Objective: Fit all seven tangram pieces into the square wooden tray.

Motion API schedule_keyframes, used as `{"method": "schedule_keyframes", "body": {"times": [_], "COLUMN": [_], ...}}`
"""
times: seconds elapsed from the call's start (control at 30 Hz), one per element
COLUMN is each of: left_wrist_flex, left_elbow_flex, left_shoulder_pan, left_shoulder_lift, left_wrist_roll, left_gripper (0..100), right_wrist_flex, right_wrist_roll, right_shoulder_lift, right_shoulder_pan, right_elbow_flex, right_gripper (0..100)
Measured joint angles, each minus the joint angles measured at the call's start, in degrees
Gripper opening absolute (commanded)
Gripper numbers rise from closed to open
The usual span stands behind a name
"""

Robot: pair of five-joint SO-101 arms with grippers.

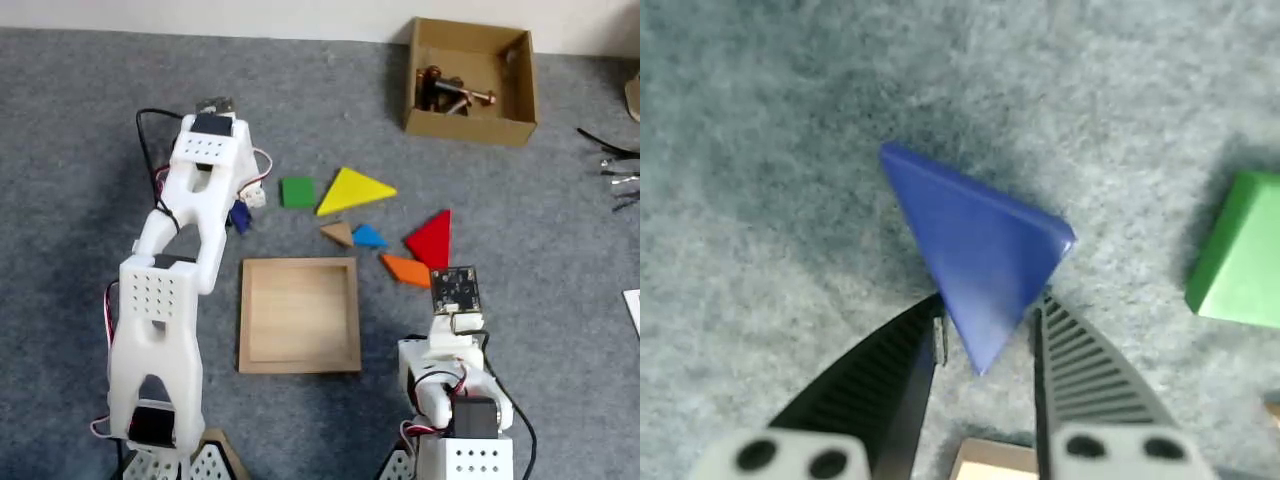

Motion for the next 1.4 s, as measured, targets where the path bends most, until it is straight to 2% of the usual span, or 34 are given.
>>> {"method": "schedule_keyframes", "body": {"times": [0.37,0.57,0.67,1.07,1.27,1.4], "left_wrist_flex": [0.62,10.11,11.6,12.31,12.31,10.02], "left_elbow_flex": [-1.23,-8.88,-10.46,-10.99,-15.38,-15.65], "left_shoulder_pan": [0.0,-0.88,-0.79,-0.09,-0.79,-1.32], "left_shoulder_lift": [0.09,0.7,0.7,0.7,0.7,0.7], "left_wrist_roll": [0.0,-0.18,-0.18,-0.18,-0.18,-0.18], "left_gripper": [13,13,13,13,13,13], "right_wrist_flex": [0.0,0.0,0.0,0.0,0.0,0.0], "right_wrist_roll": [0.0,0.0,0.0,0.0,0.0,0.0], "right_shoulder_lift": [0.0,0.0,0.0,0.0,0.0,0.0], "right_shoulder_pan": [0.0,0.0,0.0,0.0,0.0,0.0], "right_elbow_flex": [0.0,0.0,0.0,0.0,0.0,0.0], "right_gripper": [0.5,0.5,0.5,0.5,0.5,0.5]}}
